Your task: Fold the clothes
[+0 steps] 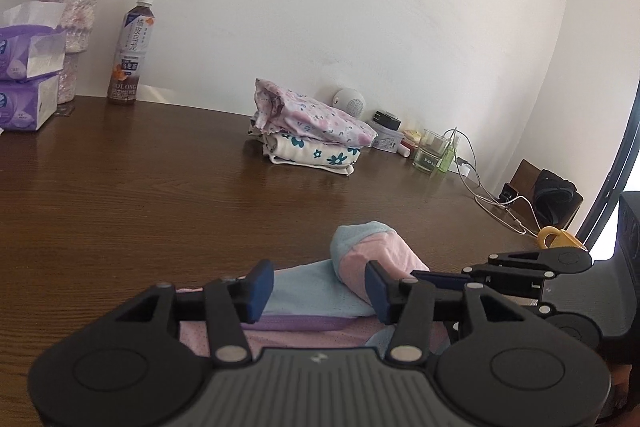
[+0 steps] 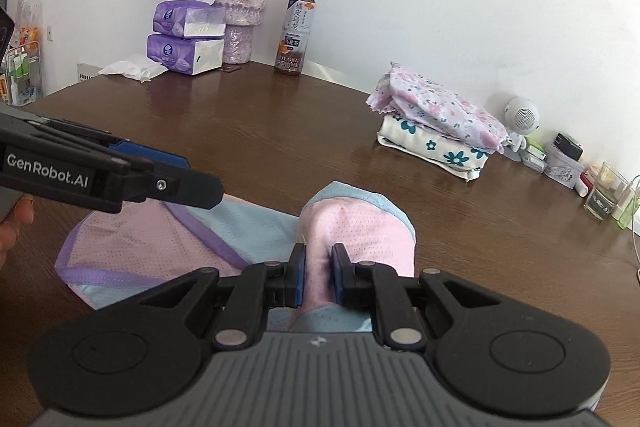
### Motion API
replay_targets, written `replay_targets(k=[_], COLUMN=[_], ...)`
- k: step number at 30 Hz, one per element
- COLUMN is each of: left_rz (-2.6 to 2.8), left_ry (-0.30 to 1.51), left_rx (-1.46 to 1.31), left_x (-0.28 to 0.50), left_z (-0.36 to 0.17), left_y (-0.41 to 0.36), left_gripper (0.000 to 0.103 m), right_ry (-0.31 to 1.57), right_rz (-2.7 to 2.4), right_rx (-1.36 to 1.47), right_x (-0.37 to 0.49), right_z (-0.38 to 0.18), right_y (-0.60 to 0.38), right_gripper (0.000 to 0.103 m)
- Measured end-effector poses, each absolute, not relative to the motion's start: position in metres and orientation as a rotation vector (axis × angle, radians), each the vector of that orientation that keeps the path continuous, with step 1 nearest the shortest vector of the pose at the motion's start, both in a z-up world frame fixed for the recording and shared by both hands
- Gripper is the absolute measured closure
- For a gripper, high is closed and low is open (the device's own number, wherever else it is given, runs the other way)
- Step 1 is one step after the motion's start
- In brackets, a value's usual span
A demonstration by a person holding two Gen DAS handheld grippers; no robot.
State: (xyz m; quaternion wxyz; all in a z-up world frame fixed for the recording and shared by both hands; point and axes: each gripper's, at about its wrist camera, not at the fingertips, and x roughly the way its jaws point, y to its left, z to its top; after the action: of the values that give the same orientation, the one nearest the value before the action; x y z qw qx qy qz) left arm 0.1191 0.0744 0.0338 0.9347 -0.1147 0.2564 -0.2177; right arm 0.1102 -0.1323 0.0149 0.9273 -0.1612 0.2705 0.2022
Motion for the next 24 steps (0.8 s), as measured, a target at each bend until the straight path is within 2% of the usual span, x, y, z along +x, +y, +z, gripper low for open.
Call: replay_targets(k=[7, 9, 19, 24], left_rz=[-0.445, -0.444, -0.437, -0.436], left_ry=[0.530, 0.533, 0.547, 0.559], left_rx=[-0.230, -0.229, -0.219, -0.214], left_x=[0.119, 0.120, 0.122, 0.124], left_z=[0.033, 0.032, 0.027, 0.023], left_y=[0.075, 0.074, 0.072, 0.070], left_gripper=[0.052, 0.052, 0.052, 0.052], right_ry=[0.579, 0.582, 0.548, 0.613], right_rz=[0.442, 0.458, 0.443, 0.450], right_rx=[-0.299, -0.280, -0.157, -0.154], right_x=[0.106, 0.104, 0.093, 0.093], right_z=[0.005, 0.005, 0.026, 0.006], right_y=[-0.126, -0.127, -0.163, -0.164], right_gripper=[0.090, 0.086, 0.085, 0.085])
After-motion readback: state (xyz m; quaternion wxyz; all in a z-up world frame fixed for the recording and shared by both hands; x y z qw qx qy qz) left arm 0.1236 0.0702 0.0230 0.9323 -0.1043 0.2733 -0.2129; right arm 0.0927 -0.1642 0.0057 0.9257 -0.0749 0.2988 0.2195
